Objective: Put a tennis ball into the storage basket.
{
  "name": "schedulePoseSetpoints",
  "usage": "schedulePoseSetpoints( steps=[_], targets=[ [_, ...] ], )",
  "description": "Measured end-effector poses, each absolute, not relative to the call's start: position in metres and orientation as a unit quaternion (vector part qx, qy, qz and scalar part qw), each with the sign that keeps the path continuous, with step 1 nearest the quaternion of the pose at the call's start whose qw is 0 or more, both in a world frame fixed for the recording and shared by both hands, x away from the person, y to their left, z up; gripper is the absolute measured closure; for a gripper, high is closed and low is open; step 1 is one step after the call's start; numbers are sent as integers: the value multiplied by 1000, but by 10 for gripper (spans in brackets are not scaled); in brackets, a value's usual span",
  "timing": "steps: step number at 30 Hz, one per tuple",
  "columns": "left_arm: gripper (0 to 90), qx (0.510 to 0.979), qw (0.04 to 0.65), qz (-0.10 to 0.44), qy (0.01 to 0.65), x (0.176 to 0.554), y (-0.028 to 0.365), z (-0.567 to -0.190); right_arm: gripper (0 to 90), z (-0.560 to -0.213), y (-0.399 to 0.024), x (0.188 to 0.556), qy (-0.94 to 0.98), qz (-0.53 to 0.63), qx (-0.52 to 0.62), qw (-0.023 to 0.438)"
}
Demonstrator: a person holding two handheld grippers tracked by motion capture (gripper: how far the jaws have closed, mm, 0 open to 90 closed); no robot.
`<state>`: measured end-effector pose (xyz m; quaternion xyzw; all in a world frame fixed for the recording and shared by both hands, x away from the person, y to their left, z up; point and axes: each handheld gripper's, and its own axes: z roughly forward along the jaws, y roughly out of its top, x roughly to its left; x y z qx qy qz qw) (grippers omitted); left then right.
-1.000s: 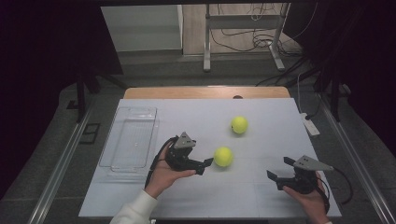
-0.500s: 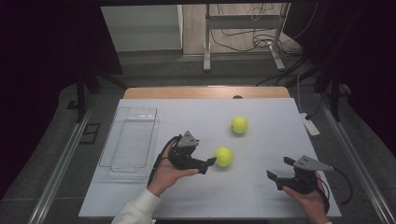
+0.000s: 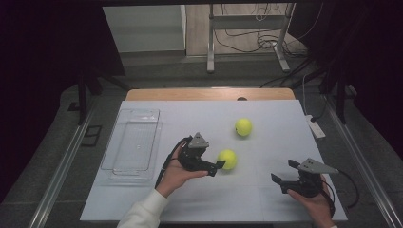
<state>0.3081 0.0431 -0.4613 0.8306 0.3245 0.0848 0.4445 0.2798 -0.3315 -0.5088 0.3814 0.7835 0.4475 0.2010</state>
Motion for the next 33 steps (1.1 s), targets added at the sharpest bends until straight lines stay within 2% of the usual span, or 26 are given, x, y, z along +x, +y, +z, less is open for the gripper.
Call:
schedulePoseSetpoints(
  steps=[33],
  targets=[
    [94, 850, 419, 62, 314, 333, 15, -480, 104, -510, -331, 280, 785, 445, 380, 201]
  ],
)
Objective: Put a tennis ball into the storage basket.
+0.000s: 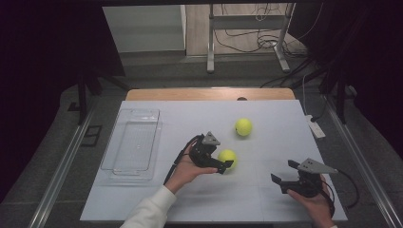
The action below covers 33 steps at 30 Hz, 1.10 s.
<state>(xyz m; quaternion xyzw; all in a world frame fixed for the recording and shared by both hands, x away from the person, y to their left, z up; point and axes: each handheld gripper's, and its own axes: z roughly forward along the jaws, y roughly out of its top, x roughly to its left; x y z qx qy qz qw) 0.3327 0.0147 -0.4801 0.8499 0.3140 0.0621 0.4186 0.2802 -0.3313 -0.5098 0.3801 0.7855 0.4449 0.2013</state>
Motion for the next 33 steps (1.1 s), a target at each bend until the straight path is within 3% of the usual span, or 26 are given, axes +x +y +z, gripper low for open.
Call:
schedulePoseSetpoints(
  steps=[33],
  targets=[
    [75, 873, 372, 44, 313, 354, -10, -513, 104, -511, -332, 281, 787, 440, 383, 199]
  ],
)
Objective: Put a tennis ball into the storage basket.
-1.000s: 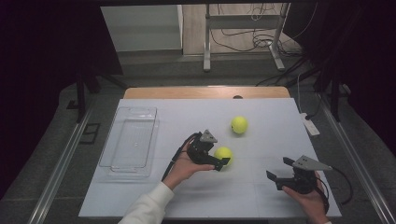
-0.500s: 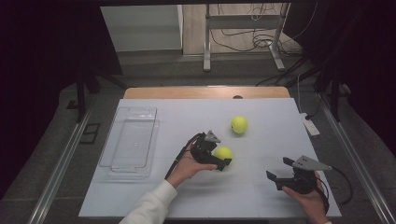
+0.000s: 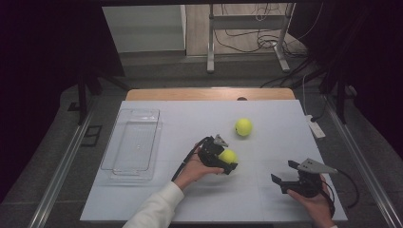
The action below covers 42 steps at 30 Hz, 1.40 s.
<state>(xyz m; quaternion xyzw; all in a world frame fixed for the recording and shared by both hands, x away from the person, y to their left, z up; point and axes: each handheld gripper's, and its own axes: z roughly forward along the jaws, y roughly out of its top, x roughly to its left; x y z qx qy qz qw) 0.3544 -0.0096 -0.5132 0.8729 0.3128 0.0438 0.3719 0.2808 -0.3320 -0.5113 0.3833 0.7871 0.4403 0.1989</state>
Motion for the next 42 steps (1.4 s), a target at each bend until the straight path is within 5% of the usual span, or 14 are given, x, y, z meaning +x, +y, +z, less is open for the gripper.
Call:
schedulePoseSetpoints(
  steps=[7, 12, 42],
  targets=[
    [103, 876, 369, 49, 307, 353, -12, -515, 104, -511, -331, 280, 787, 441, 384, 198],
    [245, 876, 371, 63, 302, 350, -13, -513, 104, -511, -332, 280, 786, 439, 387, 200],
    [260, 861, 405, 92, 293, 340, 3, -491, 105, -510, -333, 280, 785, 442, 385, 201]
  ],
)
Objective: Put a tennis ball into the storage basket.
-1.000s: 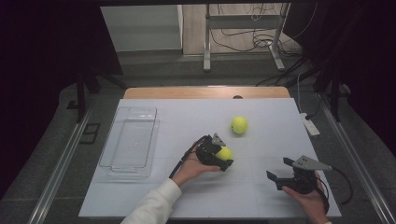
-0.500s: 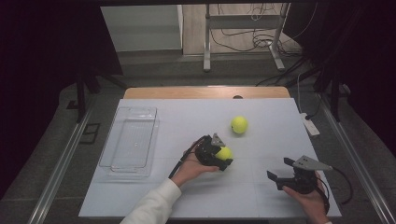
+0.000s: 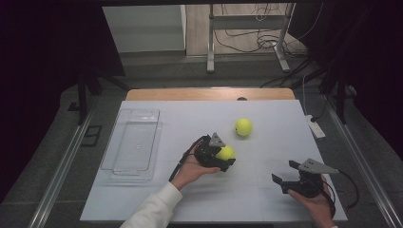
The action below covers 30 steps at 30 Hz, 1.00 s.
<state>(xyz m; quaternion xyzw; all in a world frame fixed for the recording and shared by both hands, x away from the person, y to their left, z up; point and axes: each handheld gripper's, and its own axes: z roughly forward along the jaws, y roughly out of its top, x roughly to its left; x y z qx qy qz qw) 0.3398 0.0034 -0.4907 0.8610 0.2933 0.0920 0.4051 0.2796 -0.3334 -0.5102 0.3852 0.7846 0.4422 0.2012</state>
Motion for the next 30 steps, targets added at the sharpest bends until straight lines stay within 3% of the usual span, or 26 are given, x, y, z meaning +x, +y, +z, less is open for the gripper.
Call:
schedulePoseSetpoints(
  steps=[30],
  targets=[
    [260, 843, 434, 118, 294, 326, 25, -466, 106, -510, -334, 278, 785, 441, 383, 206]
  ],
)
